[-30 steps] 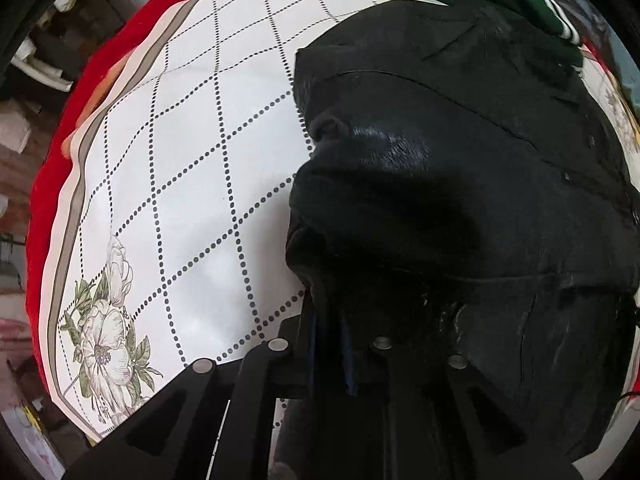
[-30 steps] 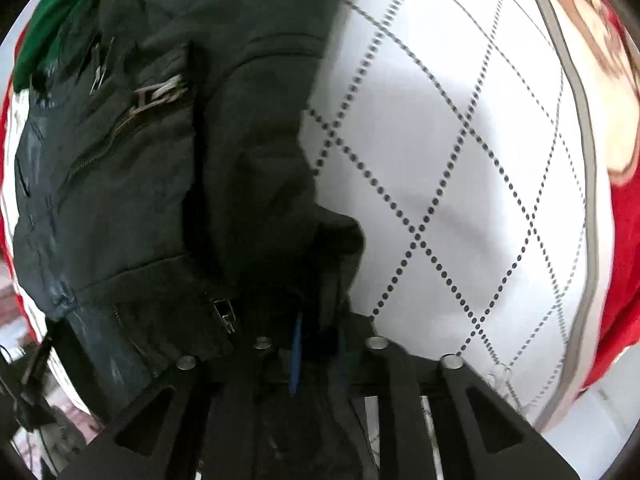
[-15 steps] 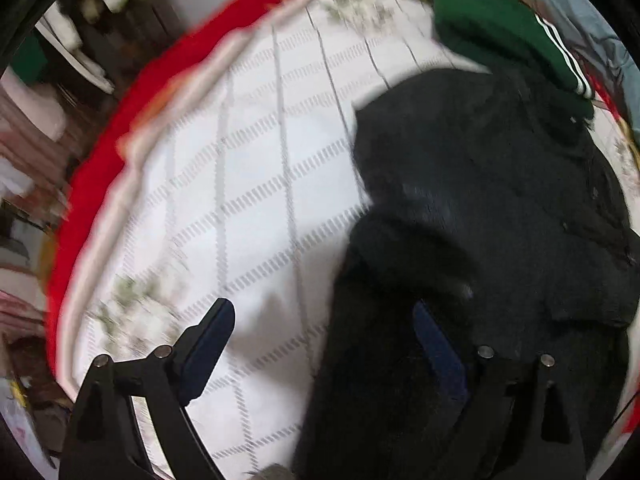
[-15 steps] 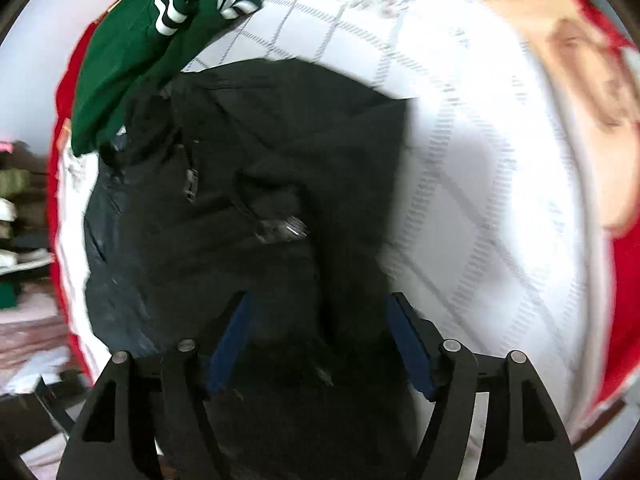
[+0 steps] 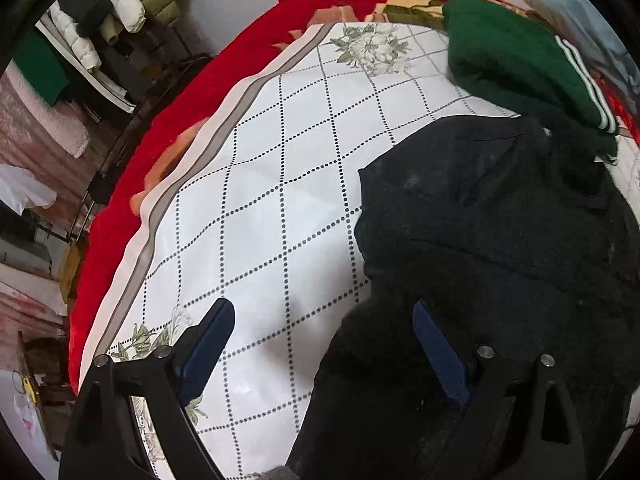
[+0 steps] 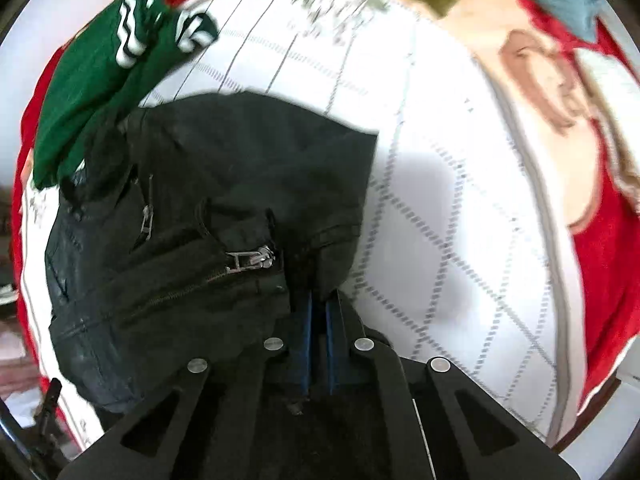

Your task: Fold large clothes

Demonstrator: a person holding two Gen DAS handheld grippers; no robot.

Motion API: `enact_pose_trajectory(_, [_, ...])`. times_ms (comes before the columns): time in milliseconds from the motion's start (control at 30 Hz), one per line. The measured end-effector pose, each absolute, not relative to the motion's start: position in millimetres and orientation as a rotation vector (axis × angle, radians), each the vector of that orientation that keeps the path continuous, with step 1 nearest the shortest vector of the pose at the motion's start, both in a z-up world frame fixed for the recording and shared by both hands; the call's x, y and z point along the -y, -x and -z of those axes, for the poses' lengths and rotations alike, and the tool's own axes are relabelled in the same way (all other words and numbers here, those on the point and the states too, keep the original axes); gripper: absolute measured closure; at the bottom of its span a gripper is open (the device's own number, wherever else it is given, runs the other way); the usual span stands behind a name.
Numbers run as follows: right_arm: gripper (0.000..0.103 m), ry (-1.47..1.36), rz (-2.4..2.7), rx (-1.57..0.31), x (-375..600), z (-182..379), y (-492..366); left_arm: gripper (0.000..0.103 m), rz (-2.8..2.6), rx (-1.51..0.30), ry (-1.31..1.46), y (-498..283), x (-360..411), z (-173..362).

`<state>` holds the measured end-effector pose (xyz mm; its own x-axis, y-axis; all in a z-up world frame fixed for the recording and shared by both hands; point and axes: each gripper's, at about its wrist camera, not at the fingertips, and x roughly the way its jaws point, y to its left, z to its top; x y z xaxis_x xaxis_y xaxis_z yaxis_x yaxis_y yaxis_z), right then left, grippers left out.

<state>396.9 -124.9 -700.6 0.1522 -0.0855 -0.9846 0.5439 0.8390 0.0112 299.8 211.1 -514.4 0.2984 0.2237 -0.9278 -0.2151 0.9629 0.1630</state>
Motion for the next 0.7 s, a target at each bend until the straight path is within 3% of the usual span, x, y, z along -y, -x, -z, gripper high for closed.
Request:
enact_pose_trajectory(100, [0.097, -0.375, 0.466, -1.393, 132, 709, -400, 0.012, -0.320, -1.248, -0.063, -315, -208, 535])
enact_pose_trajectory(233, [0.097, -0.350, 0.460, -1.474, 137, 734, -409, 0.000, -0.305, -1.281, -0.119, -332, -204, 573])
enact_pose_trajectory(433, [0.090, -0.427, 0.420, -1.518, 149, 733, -411, 0.000, -0.249, -1.242, -0.189, -332, -200, 572])
enact_pose_trajectory(533, [0.080, -0.471, 0.399, -1.485, 163, 717, -399, 0.000, -0.250, -1.205, -0.179, -328, -201, 574])
enact_pose_trajectory(700, [0.080, -0.447, 0.365, -1.435, 165, 695, -383, 0.000, -0.285, -1.202, -0.099, -326, -206, 575])
